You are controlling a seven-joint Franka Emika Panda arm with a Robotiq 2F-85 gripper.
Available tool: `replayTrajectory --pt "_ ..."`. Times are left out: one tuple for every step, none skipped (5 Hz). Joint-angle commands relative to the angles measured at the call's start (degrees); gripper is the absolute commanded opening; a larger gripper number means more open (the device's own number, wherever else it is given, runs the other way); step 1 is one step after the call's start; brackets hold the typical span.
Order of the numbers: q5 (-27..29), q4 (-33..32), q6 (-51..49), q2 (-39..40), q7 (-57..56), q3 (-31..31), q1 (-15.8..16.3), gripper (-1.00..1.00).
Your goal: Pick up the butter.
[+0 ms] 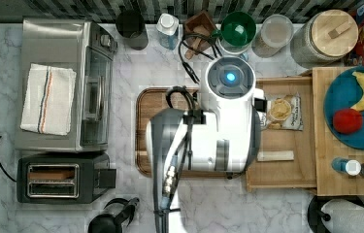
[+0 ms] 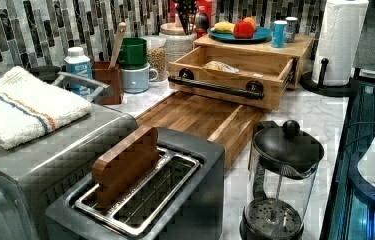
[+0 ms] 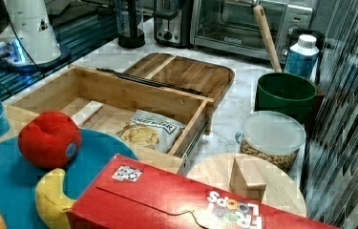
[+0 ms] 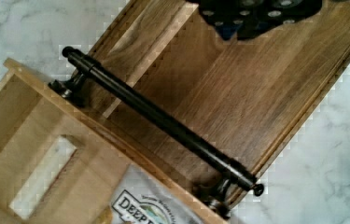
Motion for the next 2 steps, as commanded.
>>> replayTrajectory --pt "-1.43 -5.32 4.87 -5.73 -0.55 -3.95 -3.68 -1.00" --pt "-3.66 -7.41 6.86 -5.94 3.32 -4.15 -5.15 -1.00"
